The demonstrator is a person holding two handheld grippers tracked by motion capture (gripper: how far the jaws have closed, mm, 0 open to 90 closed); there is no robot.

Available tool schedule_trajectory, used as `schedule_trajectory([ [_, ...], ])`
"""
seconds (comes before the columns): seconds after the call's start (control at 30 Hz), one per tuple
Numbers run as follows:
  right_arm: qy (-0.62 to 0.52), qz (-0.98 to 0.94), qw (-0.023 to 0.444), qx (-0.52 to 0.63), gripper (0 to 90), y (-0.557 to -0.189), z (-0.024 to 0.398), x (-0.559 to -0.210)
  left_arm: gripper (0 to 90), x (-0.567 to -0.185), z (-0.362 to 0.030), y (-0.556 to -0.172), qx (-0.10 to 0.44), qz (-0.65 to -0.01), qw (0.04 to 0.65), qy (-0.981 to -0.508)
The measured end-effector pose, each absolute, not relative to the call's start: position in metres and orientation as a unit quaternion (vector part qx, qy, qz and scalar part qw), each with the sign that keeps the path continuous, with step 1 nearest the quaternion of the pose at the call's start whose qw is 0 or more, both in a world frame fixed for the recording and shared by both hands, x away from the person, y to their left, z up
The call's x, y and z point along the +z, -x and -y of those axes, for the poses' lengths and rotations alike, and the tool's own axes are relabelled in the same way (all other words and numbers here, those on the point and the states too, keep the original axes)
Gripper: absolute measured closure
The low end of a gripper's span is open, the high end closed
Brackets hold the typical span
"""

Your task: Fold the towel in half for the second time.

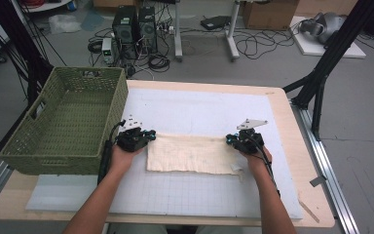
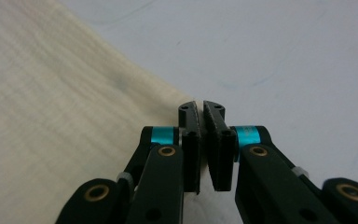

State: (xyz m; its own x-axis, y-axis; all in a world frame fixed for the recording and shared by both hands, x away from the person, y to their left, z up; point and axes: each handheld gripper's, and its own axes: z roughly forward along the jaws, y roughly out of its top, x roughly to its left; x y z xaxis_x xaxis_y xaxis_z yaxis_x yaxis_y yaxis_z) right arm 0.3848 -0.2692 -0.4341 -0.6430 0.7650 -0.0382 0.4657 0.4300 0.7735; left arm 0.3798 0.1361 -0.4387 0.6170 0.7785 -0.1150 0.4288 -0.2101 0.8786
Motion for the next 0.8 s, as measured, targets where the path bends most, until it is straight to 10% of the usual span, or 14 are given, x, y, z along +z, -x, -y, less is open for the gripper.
schedule_trajectory([
  [0.8,-0.353,-0.811,0.188,0.426,83.9,-0.349,0.281,-0.427,85.6,-0.429,-0.143,-0.341,0.145,-0.359,0.521,-0.761],
])
